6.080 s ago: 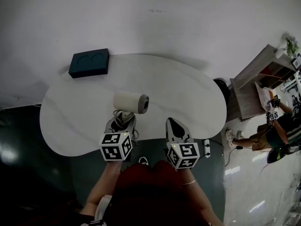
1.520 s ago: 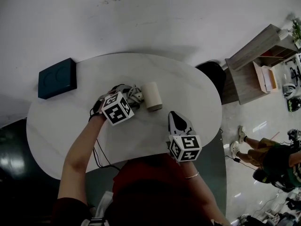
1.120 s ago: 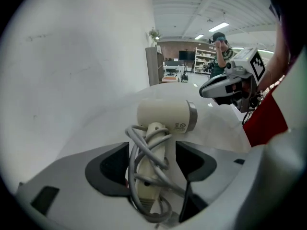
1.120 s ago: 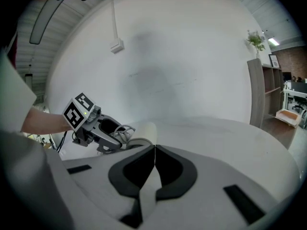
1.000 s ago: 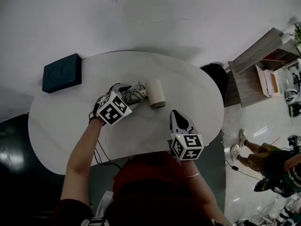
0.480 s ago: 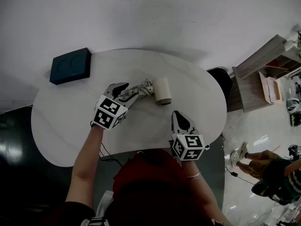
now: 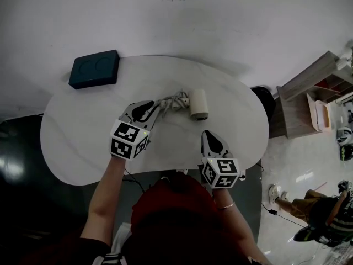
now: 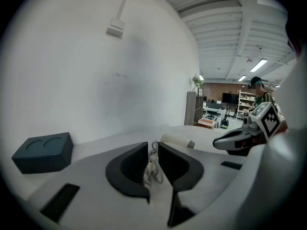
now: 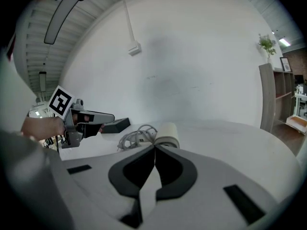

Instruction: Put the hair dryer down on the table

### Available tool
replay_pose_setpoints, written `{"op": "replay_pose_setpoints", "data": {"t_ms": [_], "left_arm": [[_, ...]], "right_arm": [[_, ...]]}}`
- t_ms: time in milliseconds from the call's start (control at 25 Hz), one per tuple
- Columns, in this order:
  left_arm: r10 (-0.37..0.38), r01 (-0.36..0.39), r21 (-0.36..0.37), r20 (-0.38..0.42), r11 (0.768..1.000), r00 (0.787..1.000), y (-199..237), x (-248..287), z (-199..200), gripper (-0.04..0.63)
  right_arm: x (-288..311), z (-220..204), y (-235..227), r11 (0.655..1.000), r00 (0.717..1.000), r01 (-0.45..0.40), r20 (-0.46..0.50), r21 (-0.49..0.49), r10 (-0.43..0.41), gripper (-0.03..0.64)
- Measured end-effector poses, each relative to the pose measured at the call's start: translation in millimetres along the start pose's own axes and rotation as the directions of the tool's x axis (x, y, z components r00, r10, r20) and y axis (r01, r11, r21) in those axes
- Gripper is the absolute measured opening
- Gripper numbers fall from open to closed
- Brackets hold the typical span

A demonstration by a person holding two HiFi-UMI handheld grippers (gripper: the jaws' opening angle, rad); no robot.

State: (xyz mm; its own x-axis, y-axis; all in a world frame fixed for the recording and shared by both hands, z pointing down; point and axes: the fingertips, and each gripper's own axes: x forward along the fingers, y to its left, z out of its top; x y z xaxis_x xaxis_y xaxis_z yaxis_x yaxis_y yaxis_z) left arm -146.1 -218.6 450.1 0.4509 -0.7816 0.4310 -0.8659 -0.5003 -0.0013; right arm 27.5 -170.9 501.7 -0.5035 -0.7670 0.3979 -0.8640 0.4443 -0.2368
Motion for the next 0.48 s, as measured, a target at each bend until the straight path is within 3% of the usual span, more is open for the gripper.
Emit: {"op": "replay_pose_setpoints", "data": {"t_ms": [200,480], "left_arm": [[0.052,-0.049,-0.071,0.050,0.996,0.997,-2,-28,-1,0.054],[0.110,-0.100,-0.171,0.049,0.980,0.993,-3,-59,-26,0.032]], "right_arm": [[-5,2,12,1.000,1.000,-0.013,0.009,-0.015,0.013,0.015],[-14,5,28,0.999,0.999,-0.024,0.022,-0.037,0.024,0.015]]}}
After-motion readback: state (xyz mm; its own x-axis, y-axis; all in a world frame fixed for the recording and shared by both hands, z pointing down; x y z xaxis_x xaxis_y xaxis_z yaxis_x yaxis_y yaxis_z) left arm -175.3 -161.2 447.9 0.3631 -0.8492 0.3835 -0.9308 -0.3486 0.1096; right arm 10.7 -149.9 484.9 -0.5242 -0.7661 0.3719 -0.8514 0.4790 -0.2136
